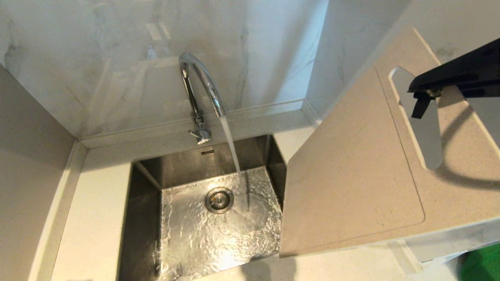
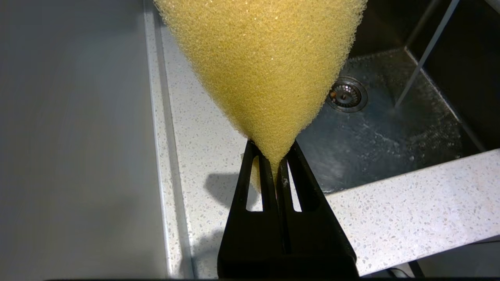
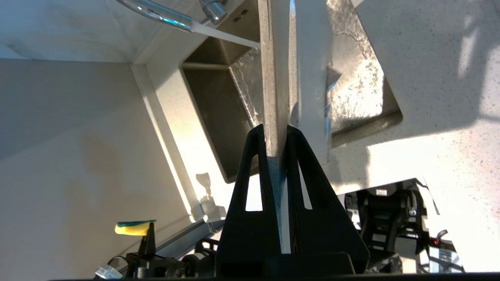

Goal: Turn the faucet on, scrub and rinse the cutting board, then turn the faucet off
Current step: Put down the cutting board

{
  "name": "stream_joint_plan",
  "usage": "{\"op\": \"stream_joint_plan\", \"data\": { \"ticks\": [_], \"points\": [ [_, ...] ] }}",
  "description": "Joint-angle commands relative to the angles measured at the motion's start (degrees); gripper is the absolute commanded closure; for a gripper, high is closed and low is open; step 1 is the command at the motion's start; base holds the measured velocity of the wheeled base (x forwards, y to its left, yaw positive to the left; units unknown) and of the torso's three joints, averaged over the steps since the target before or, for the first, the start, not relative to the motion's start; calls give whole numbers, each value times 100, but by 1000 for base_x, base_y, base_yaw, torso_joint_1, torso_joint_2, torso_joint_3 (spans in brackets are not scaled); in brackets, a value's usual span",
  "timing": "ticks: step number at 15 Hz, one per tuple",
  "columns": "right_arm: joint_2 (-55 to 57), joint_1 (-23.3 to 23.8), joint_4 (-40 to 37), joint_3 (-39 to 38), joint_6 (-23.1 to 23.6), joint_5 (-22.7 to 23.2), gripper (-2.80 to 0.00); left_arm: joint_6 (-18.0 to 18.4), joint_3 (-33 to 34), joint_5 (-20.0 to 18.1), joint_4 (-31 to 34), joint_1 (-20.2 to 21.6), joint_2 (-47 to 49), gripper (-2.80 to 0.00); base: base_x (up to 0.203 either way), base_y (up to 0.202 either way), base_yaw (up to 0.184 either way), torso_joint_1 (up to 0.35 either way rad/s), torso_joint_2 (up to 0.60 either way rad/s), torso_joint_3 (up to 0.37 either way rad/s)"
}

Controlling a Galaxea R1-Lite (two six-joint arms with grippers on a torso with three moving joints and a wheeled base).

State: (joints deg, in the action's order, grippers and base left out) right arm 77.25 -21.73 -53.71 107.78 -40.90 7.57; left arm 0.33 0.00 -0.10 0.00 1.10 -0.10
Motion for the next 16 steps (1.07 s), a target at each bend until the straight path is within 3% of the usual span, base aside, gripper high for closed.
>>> {"op": "stream_joint_plan", "data": {
  "ticks": [1,7,12,16],
  "points": [
    [42,-15,-12,-295,-18,0,0,2,3,1,0,-4,-14,0,0,0,0,0,0,0],
    [54,-15,-25,-813,-44,-30,0,2,5,1,0,1,-13,0,0,0,0,0,0,0],
    [-23,-15,-15,-1480,-30,-472,0,2,8,1,0,-3,-17,0,0,0,0,0,0,0],
    [-137,-15,-8,-1858,266,-476,0,2,5,1,0,0,-12,0,0,0,0,0,0,0]
  ]
}}
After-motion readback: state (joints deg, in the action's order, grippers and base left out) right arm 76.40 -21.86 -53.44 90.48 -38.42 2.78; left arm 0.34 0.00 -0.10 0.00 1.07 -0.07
